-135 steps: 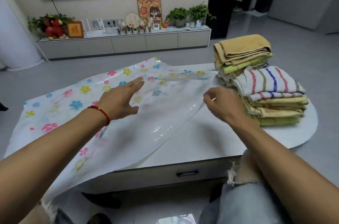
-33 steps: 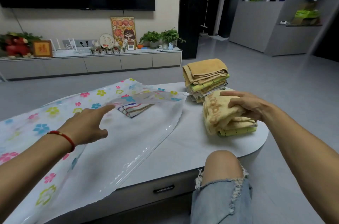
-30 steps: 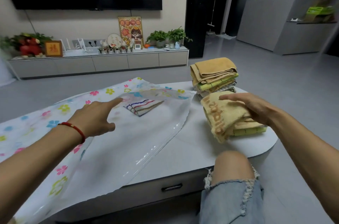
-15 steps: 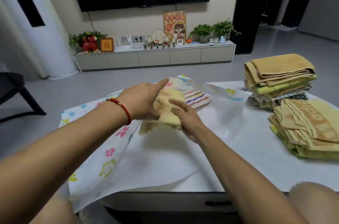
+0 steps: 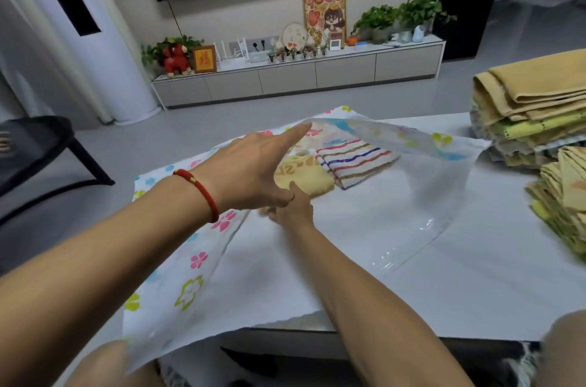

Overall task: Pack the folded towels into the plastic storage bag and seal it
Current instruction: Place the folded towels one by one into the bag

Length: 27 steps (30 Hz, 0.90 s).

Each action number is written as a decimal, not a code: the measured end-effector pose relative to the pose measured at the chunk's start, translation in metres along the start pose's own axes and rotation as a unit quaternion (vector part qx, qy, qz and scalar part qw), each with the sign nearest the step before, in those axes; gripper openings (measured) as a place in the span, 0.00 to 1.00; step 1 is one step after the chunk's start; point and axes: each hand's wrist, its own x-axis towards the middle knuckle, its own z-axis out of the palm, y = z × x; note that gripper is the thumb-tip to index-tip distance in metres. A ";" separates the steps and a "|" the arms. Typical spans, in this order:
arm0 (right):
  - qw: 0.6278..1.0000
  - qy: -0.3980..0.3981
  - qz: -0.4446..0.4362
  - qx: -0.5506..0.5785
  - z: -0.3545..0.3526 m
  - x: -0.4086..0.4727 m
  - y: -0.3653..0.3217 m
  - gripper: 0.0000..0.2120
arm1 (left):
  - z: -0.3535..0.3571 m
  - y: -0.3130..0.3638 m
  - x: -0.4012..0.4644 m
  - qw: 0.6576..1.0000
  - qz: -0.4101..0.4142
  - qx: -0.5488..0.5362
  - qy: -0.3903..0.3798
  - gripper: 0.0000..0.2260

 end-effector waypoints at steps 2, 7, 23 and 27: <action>0.999 -0.047 0.007 -0.010 -0.003 0.004 -0.004 0.37 | 0.001 -0.001 0.000 1.000 -0.006 -0.006 0.001 0.46; 0.988 -0.113 0.005 -0.105 -0.039 -0.005 -0.004 0.32 | 0.006 0.001 -0.002 1.000 -0.020 -0.022 0.005 0.46; 0.816 0.316 -0.148 -0.461 -0.415 -0.111 -0.037 0.12 | 0.057 0.068 0.024 0.992 -0.042 -0.073 0.090 0.40; 0.767 0.389 0.043 -0.509 -0.498 -0.103 -0.026 0.19 | 0.059 0.080 0.033 0.991 -0.043 -0.086 0.094 0.40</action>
